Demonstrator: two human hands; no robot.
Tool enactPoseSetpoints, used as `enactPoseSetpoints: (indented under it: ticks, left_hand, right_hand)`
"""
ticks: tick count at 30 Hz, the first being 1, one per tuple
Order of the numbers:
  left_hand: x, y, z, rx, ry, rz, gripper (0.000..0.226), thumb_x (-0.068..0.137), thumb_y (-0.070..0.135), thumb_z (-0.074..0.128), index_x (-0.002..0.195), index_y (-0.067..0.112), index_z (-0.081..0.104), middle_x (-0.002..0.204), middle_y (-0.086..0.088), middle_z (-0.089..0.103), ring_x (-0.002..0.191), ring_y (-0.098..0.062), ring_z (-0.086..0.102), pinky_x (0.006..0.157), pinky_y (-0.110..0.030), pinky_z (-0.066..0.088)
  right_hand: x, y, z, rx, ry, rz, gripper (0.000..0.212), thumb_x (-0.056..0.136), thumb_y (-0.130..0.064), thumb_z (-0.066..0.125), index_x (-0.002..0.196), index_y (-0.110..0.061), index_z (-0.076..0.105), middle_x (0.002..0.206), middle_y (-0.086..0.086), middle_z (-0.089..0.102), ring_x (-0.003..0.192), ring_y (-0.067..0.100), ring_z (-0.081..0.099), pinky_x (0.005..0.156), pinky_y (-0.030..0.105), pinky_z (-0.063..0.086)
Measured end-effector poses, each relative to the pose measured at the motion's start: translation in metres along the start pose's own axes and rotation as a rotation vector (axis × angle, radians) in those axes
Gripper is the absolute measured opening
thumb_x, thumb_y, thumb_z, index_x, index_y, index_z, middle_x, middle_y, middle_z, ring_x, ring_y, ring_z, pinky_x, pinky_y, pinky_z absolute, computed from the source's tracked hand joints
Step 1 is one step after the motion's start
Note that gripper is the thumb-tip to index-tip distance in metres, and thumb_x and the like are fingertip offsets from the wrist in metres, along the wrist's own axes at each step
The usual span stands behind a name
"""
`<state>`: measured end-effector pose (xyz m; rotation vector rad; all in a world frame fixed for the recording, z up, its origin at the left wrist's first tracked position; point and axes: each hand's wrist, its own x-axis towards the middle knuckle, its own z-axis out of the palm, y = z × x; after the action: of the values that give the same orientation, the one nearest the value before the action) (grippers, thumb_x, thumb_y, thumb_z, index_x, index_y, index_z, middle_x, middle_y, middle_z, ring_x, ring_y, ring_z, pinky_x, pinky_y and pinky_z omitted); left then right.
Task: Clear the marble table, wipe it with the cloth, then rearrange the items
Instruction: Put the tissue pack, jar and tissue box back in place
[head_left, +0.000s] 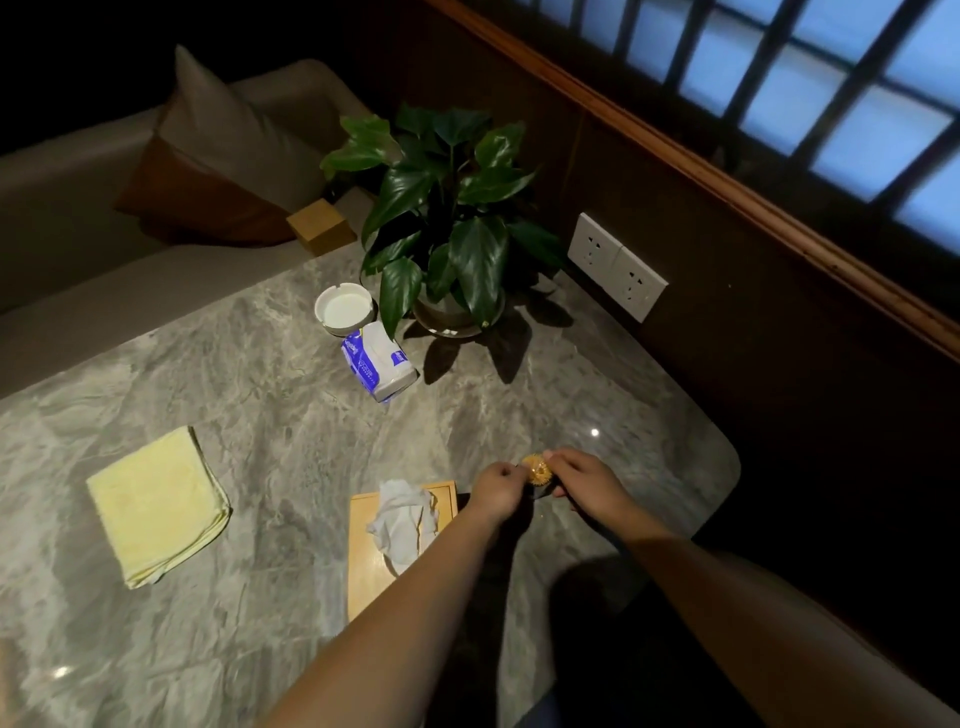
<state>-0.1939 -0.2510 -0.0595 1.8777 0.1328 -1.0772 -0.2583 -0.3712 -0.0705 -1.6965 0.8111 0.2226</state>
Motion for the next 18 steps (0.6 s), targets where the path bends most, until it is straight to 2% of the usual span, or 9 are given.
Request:
enactPoseSetpoints:
  ticks: [1,5,7,10,13,16,18]
  left_hand:
    - [0.000,-0.001,0.002,-0.018,0.014,-0.005,0.036,0.097,0.028,0.047,0.113,-0.001,0.060,0.111,-0.021,0.063,0.104,-0.033,0.059,0.082,-0.032,0.041]
    - [-0.003,0.002,0.014,-0.115,0.007,-0.025,0.030,0.096,0.029,0.049,0.101,0.003,0.064,0.087,-0.011,0.060,0.080,-0.021,0.055,0.071,-0.029,0.041]
    - [-0.001,0.005,0.020,-0.119,0.013,-0.029,0.025,0.096,0.030,0.049,0.091,0.009,0.062,0.088,-0.011,0.060,0.083,-0.022,0.055,0.074,-0.030,0.042]
    - [0.003,0.012,0.027,-0.144,0.010,-0.041,0.025,0.096,0.031,0.050,0.092,0.009,0.063,0.087,-0.012,0.061,0.085,-0.026,0.056,0.077,-0.034,0.044]
    - [0.009,0.022,0.032,-0.148,0.017,-0.040,0.026,0.096,0.027,0.050,0.077,0.011,0.059,0.074,-0.011,0.057,0.072,-0.025,0.054,0.071,-0.035,0.041]
    - [0.015,0.029,0.037,-0.148,0.042,-0.040,0.018,0.096,0.025,0.049,0.090,0.009,0.055,0.082,-0.013,0.058,0.079,-0.027,0.055,0.070,-0.034,0.042]
    - [0.016,0.029,0.039,-0.148,0.048,-0.042,0.016,0.096,0.026,0.048,0.095,0.010,0.053,0.080,-0.008,0.057,0.076,-0.022,0.055,0.063,-0.030,0.042]
  right_hand:
    - [0.001,0.000,-0.002,-0.014,-0.010,-0.003,0.024,0.097,-0.033,0.051,0.088,-0.018,0.068,0.078,-0.002,0.063,0.071,0.009,0.058,0.052,0.012,0.039]
    - [0.005,0.001,-0.012,-0.033,-0.001,-0.017,0.025,0.098,-0.033,0.050,0.082,-0.024,0.068,0.073,-0.004,0.062,0.069,0.010,0.056,0.061,0.023,0.041]
    - [0.008,0.001,-0.016,-0.043,0.018,-0.029,0.029,0.098,-0.032,0.049,0.077,-0.022,0.066,0.071,-0.004,0.062,0.069,0.012,0.057,0.065,0.027,0.043]
    - [0.011,-0.001,-0.021,-0.043,0.043,-0.058,0.032,0.099,-0.027,0.046,0.074,-0.020,0.064,0.076,0.001,0.063,0.075,0.015,0.059,0.074,0.032,0.045]
    - [0.016,-0.006,-0.026,-0.069,0.071,-0.052,0.035,0.100,-0.024,0.045,0.067,-0.023,0.058,0.070,-0.001,0.057,0.070,0.013,0.054,0.068,0.029,0.041]
    - [0.019,-0.012,-0.029,-0.100,0.091,-0.035,0.036,0.100,-0.024,0.044,0.066,-0.025,0.054,0.069,-0.006,0.053,0.066,0.008,0.050,0.061,0.024,0.037]
    - [0.021,-0.013,-0.029,-0.102,0.091,-0.029,0.034,0.101,-0.025,0.043,0.074,-0.015,0.061,0.077,0.002,0.059,0.074,0.015,0.054,0.068,0.031,0.041]
